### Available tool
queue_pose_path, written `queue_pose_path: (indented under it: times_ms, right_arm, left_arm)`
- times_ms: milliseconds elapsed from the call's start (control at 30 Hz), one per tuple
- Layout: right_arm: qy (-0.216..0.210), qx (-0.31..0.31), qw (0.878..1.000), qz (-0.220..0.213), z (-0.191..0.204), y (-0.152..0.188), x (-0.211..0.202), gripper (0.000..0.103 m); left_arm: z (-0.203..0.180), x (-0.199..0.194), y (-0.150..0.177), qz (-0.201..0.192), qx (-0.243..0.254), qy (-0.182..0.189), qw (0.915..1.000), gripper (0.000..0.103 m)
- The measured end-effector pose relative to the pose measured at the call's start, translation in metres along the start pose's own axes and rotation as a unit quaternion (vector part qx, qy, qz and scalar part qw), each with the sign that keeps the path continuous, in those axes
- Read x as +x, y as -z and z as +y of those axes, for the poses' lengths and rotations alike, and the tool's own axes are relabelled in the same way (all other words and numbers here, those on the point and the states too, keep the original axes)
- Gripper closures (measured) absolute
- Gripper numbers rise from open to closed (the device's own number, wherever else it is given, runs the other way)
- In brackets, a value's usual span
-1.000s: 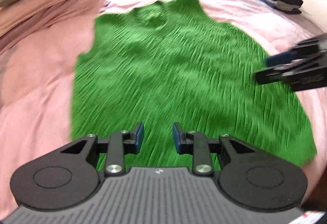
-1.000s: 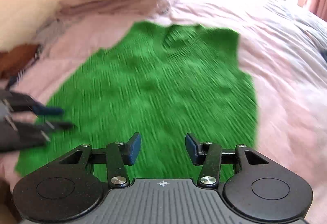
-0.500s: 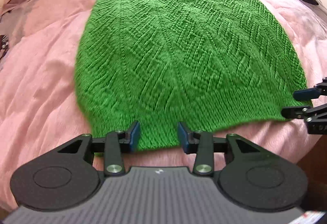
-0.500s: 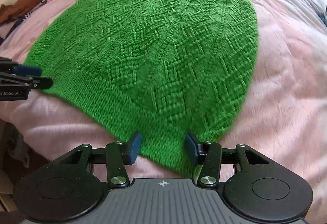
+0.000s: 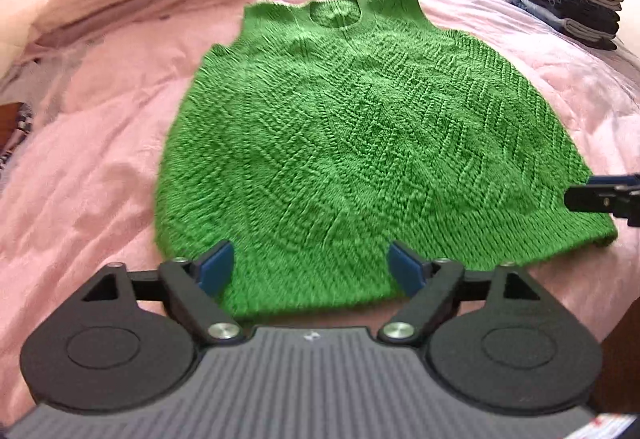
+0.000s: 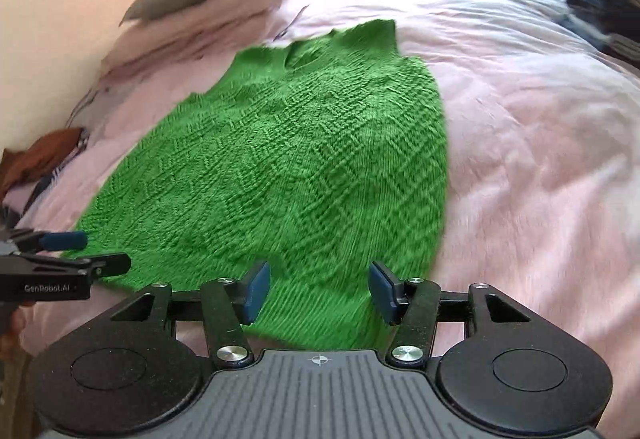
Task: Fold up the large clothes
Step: 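Open both grippers and withdraw them from the flattened vest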
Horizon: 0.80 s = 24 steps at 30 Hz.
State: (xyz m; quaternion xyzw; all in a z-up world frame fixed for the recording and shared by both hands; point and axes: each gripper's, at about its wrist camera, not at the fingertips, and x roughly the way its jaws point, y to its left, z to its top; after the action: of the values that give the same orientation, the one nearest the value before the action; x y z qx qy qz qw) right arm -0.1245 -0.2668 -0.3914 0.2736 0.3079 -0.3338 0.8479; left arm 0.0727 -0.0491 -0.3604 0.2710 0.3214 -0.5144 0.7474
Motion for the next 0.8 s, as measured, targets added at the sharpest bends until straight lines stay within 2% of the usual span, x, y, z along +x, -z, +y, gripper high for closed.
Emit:
queue_pose_path:
  times_ms: [67,100,167,233,333,467,567,700,800]
  right_arm:
    - [0.015,0.017,1.0,-0.002,0.011,0.007,-0.02,0.051]
    - [0.019,0.026,0.999,-0.003,0.017,0.011,-0.033,0.051]
    - [0.018,0.023,1.0,-0.012,0.026,0.017,-0.059,0.05]
    - [0.035,0.01,0.999,-0.031,0.037,0.025,-0.084,0.049]
    - [0.064,-0.011,0.997,-0.05,0.054,0.037,-0.112,0.046]
    - [0.067,-0.028,0.995,-0.067,0.075,0.055,-0.143,0.044]
    - [0.072,-0.034,0.993,-0.087,0.088,0.067,-0.165,0.044]
    - [0.06,-0.04,0.991,-0.11,0.101,0.076,-0.192,0.043]
    - [0.061,-0.047,0.99,-0.122,0.107,0.083,-0.204,0.042]
  left_arm:
    - [0.002,-0.017,0.008,-0.024,-0.004,-0.007,0.9997,0.014]
    - [0.002,-0.027,0.011,-0.024,-0.01,-0.014,0.9996,0.013]
    - [0.005,-0.05,0.015,-0.034,-0.022,-0.018,0.999,0.009]
    - [0.009,-0.074,0.023,-0.058,-0.041,-0.022,0.9972,0.001]
    - [0.011,-0.107,0.036,-0.082,-0.068,-0.022,0.994,0.001]
    - [0.008,-0.148,0.057,-0.111,-0.067,-0.018,0.9914,0.001]
    - [0.006,-0.173,0.068,-0.12,-0.07,0.001,0.9903,0.001]
    - [0.007,-0.199,0.078,-0.134,-0.08,0.018,0.9876,0.001]
    - [0.005,-0.213,0.084,-0.141,-0.081,0.016,0.9865,0.001]
